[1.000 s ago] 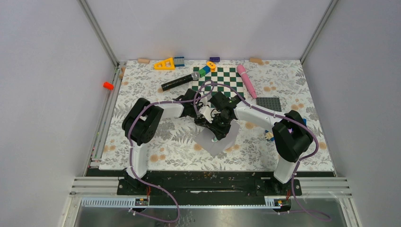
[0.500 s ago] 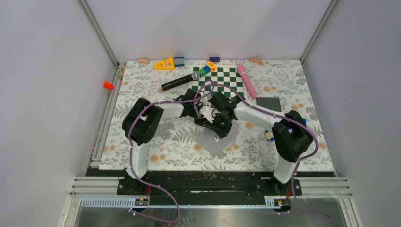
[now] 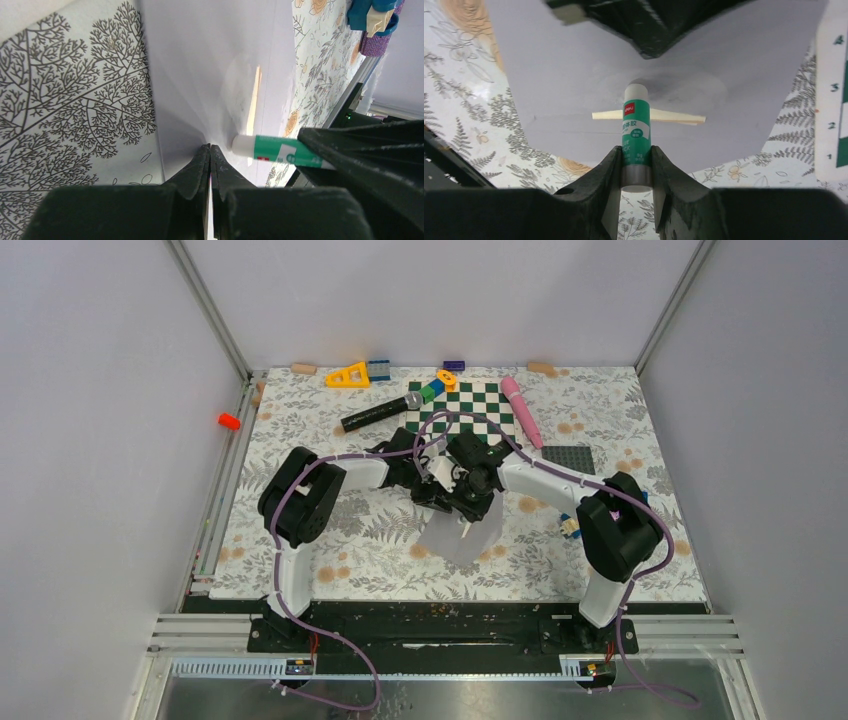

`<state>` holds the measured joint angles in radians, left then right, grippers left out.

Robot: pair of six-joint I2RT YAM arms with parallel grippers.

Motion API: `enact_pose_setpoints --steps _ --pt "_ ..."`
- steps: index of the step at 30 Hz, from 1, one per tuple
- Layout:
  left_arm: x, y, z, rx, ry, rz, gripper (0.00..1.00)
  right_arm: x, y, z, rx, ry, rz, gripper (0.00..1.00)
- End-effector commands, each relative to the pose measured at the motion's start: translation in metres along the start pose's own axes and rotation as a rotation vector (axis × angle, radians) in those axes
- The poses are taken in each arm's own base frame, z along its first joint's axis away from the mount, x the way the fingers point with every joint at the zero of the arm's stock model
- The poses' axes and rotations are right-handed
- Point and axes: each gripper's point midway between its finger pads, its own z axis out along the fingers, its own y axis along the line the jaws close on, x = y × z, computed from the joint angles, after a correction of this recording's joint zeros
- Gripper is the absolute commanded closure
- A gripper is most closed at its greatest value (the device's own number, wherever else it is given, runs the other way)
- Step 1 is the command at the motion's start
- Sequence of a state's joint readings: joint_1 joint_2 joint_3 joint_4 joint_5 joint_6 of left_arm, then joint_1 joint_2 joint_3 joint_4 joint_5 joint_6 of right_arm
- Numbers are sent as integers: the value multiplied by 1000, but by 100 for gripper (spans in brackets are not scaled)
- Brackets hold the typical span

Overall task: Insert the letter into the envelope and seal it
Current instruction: Paint the envelope at the center of the board.

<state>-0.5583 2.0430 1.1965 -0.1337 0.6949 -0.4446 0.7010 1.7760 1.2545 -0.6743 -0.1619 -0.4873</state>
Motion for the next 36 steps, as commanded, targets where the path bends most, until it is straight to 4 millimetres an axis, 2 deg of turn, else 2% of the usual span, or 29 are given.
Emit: enact_pose_setpoints --steps 1,10,20,22,25,27,30,36 --pt "14 32 2 -150 13 7 100 0 -30 -1 98 -2 55 100" --pt "14 33 2 -153 12 9 100 4 -59 -2 173 -16 116 100" --pt "15 34 3 -152 17 7 100 -18 -80 0 233 -95 193 100" --pt "13 32 2 -151 12 11 100 -21 -82 -7 244 -112 195 100" --pt "13 31 1 -151 8 15 100 -21 -86 -29 250 -149 198 100" --pt "13 32 2 -152 9 13 100 -14 -85 -48 226 -166 191 100" --pt "14 33 4 -151 15 7 100 6 -76 -67 179 -120 121 100" --pt "13 34 3 -155 12 9 100 52 -54 -79 102 20 6 100"
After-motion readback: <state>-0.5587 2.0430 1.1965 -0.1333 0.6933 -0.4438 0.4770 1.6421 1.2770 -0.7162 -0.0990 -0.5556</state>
